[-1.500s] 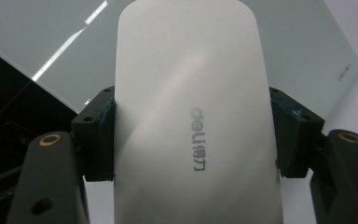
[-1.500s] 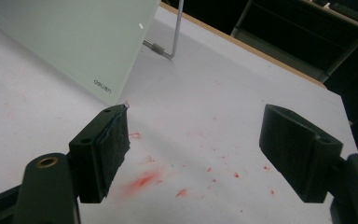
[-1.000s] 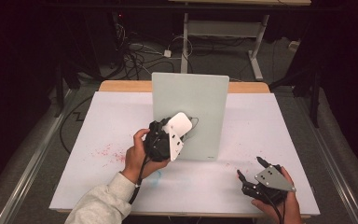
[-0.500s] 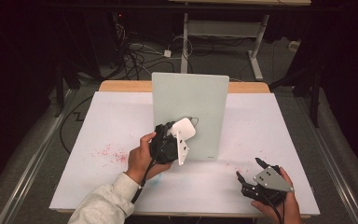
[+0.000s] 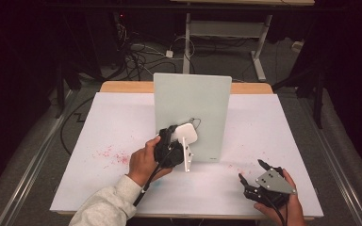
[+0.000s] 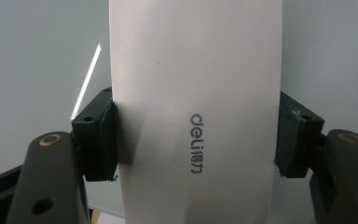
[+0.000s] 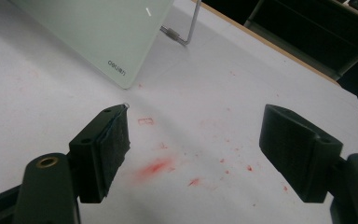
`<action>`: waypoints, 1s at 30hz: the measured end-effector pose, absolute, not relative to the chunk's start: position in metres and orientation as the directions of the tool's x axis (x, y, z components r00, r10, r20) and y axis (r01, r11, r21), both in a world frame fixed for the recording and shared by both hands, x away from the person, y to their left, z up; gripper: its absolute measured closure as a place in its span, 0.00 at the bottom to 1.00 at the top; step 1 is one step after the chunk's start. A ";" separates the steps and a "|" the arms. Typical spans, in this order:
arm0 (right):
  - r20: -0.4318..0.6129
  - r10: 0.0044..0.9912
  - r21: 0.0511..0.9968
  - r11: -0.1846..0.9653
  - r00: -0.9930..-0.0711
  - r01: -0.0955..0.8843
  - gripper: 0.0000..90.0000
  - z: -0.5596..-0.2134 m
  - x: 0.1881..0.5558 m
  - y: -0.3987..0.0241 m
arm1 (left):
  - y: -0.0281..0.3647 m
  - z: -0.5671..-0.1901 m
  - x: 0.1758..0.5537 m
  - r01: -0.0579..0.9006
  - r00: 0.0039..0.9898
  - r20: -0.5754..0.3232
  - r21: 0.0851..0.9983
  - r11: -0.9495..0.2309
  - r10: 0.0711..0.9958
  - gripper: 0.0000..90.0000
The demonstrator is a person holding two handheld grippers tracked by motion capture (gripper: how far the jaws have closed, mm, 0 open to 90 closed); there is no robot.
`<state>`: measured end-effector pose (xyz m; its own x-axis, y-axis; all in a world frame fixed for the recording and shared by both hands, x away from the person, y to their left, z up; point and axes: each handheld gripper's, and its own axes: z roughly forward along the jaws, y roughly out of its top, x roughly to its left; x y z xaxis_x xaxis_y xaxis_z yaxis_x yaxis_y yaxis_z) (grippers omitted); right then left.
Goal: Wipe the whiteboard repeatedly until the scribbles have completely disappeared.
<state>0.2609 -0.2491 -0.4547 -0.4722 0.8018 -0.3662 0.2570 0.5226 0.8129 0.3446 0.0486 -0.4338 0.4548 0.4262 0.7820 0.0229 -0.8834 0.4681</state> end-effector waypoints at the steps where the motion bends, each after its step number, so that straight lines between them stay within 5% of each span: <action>1: -0.365 0.803 0.813 0.521 -0.471 0.258 0.27 -0.455 0.261 -0.249 | 0.049 -0.434 0.345 0.023 0.455 0.782 0.468 -0.883 0.426 0.32; 22: -0.373 0.793 0.806 0.535 -0.482 0.256 0.27 -0.456 0.261 -0.247 | 0.038 -0.441 0.345 -0.015 0.389 0.784 0.531 -0.847 0.484 0.32; 30: -0.365 0.796 0.805 0.531 -0.483 0.266 0.27 -0.457 0.261 -0.247 | 0.026 -0.428 0.349 0.026 0.372 0.718 0.625 -0.780 0.588 0.32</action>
<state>0.2609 -0.2468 -0.4566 -0.4833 0.7956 -0.3652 0.2659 0.5308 0.8047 0.3491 0.0259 -0.4279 0.3717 0.5881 0.7183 0.0260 -0.7800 0.6253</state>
